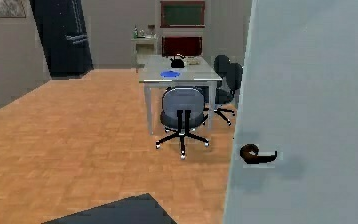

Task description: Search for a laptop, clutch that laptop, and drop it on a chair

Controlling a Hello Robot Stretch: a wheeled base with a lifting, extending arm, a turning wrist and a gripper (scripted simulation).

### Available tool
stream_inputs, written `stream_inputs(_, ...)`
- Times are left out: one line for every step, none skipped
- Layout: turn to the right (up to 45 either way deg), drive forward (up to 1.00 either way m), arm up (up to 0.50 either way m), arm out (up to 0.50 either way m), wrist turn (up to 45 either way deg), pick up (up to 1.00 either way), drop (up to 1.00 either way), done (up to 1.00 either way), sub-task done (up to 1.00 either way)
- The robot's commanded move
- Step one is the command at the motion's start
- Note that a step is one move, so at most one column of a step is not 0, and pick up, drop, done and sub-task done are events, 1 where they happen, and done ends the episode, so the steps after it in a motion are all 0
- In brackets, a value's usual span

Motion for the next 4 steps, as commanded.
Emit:
stream_inputs(0.0,0.90,0.00,0.00,0.0,0.00,0.00,0.00,0.00)
stream_inputs(24.0,0.00,0.00,0.00,0.0,0.00,0.00,0.00,0.00)
stream_inputs(0.0,0.90,0.00,0.00,0.0,0.00,0.00,0.00,0.00)
stream_inputs(0.0,0.50,0.00,0.00,0.0,0.00,0.00,0.00,0.00)
